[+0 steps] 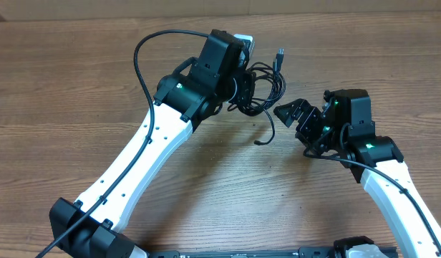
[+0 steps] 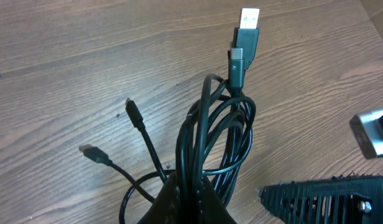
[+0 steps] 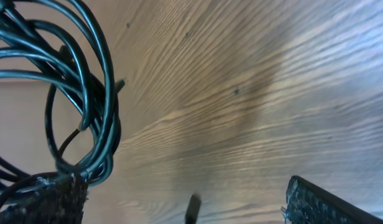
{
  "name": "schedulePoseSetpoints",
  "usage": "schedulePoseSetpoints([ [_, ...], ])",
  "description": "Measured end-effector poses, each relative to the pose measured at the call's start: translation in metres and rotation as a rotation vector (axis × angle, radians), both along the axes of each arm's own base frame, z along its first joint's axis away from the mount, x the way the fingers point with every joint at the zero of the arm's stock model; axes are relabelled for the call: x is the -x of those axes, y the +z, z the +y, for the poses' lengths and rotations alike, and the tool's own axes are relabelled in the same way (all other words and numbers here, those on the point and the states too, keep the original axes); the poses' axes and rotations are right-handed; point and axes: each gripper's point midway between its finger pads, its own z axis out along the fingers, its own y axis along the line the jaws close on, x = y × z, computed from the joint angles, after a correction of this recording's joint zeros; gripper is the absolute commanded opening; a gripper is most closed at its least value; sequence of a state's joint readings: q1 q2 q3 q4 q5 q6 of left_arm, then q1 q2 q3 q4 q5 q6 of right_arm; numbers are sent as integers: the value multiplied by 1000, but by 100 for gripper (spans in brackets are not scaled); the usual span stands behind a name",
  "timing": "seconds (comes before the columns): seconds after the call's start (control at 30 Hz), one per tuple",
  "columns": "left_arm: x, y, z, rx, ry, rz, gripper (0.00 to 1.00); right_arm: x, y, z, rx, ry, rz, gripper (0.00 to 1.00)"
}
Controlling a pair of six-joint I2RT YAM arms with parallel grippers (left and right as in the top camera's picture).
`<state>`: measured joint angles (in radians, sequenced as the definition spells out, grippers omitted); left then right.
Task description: Untangle cables
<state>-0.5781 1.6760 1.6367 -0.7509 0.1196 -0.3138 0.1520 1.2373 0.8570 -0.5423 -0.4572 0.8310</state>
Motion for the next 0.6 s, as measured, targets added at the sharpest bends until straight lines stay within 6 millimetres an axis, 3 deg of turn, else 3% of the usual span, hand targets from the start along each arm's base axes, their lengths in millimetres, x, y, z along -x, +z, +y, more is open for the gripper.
schedulePoseSetpoints([
  [0.17, -1, 2, -2, 5, -5, -12, 4, 3, 4, 6, -83, -38, 56, 100],
  [0.27, 1, 4, -7, 10, -15, -19, 4, 0, 7, 8, -126, -71, 72, 94],
  [0.6, 9, 6, -21, 24, -55, -25, 4, -15, 21, 10, -204, -147, 54, 61],
])
